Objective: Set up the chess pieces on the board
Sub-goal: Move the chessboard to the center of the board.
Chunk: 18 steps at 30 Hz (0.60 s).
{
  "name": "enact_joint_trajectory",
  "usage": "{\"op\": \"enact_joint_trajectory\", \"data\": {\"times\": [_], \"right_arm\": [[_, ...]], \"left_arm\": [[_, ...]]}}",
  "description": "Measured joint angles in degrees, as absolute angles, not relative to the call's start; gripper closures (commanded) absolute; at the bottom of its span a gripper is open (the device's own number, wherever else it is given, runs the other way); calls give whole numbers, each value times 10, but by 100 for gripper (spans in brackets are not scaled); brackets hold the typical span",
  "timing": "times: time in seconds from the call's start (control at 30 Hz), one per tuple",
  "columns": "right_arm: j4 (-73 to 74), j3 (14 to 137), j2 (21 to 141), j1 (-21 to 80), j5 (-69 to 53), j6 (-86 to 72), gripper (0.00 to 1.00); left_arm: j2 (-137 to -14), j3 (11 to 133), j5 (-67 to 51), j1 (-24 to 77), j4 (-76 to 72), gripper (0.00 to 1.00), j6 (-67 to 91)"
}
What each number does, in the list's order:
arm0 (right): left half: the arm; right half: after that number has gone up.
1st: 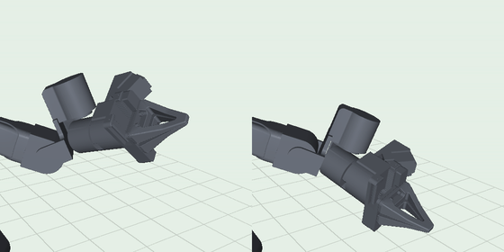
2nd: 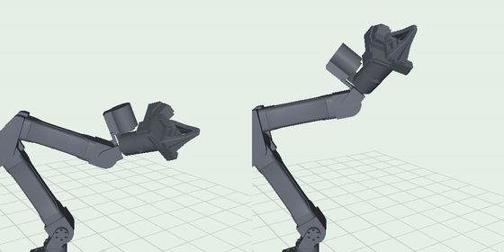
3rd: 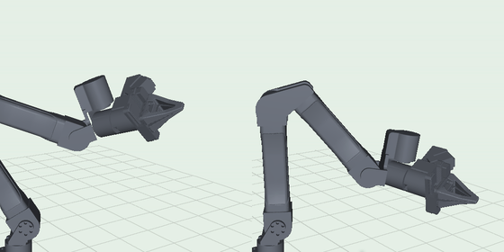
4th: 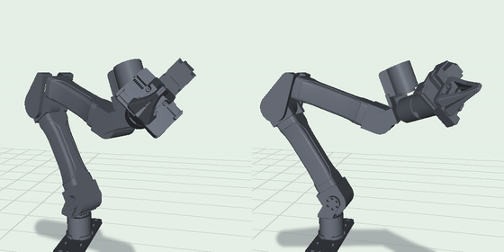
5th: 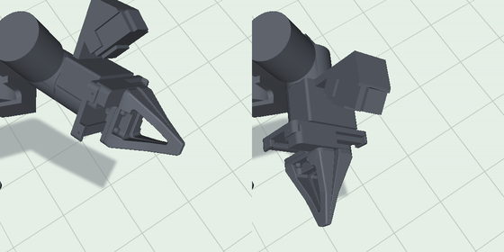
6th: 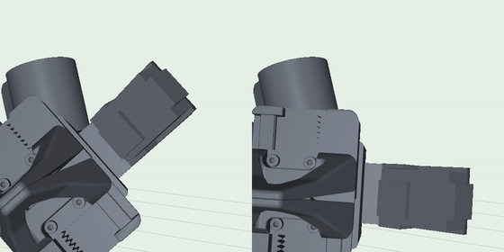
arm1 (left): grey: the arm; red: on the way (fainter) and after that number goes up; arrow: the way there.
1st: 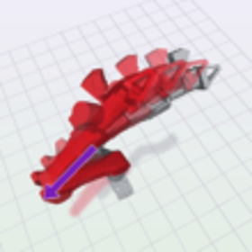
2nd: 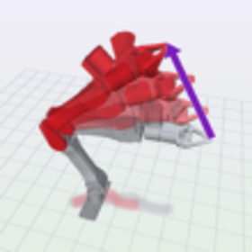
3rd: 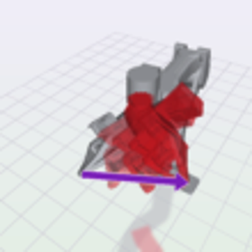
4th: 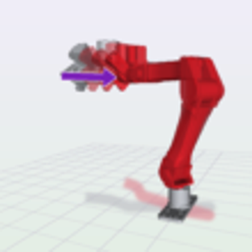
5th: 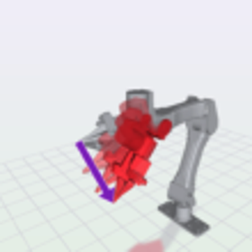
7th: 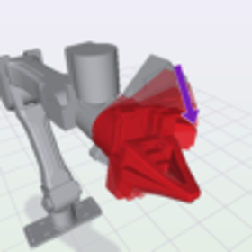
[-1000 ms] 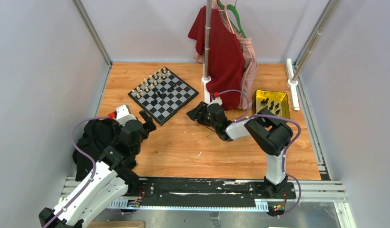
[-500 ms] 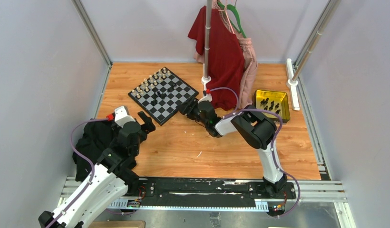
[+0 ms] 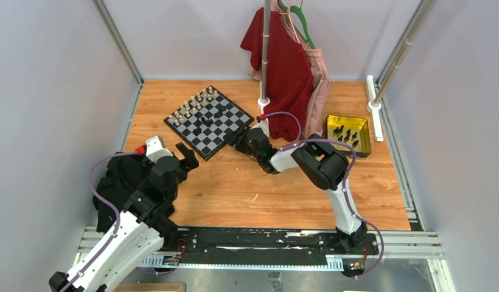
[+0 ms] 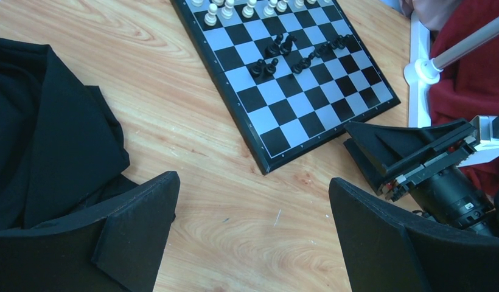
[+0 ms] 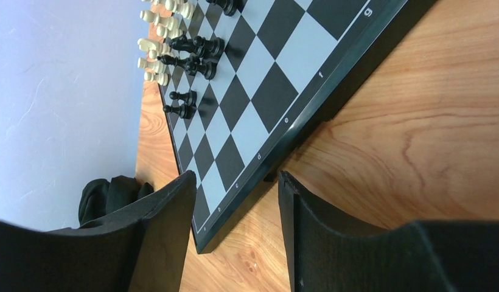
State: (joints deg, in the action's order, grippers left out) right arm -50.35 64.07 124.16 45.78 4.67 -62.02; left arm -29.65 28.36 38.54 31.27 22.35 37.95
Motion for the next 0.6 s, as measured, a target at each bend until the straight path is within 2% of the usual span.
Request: {"op": "enact_joint_trajectory", "data": {"times": [0.5, 0.6], "right_arm": [[-473, 687, 1276, 462, 69, -638, 47], [-471, 693, 1280, 462, 72, -642, 50]], "left_arm": [[-285, 284, 385, 313, 223, 0, 379], [-283, 284, 385, 313, 222, 0, 379]]}}
